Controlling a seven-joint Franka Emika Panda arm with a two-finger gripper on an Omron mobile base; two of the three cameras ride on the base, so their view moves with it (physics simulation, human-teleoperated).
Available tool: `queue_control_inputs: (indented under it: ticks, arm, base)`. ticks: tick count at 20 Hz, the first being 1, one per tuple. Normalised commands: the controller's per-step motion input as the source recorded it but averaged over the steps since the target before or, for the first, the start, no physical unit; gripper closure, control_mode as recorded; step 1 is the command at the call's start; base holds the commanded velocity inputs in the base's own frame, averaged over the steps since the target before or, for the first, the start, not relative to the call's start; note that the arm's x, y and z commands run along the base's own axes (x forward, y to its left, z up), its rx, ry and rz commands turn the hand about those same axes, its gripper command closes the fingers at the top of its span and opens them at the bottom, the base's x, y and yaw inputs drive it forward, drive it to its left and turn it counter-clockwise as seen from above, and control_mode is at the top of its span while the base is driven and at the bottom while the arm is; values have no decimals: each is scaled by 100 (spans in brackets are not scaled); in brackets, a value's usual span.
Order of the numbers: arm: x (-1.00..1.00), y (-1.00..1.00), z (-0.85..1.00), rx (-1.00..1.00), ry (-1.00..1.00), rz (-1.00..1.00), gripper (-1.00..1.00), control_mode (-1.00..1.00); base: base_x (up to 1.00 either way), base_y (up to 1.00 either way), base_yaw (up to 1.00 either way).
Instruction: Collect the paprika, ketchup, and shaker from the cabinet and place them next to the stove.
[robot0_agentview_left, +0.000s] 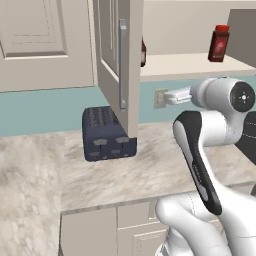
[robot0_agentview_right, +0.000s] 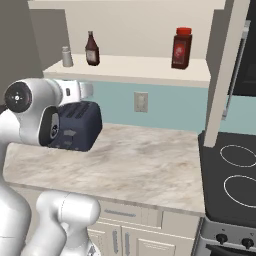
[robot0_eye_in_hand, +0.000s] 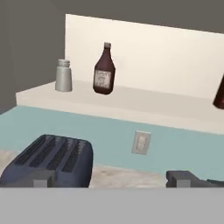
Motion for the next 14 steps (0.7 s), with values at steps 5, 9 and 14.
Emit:
queue_control_inputs:
  ticks: [5,9,14]
  arm:
    - [3,1,52,-2,-16,-4,-100,-100]
    - [0,0,42,-1,-9,-4,-100,-100]
    - [0,0,46,0,-8,-3,-100,-100]
  base:
    - [0,0,0]
    - [0,0,0]
    - [0,0,0]
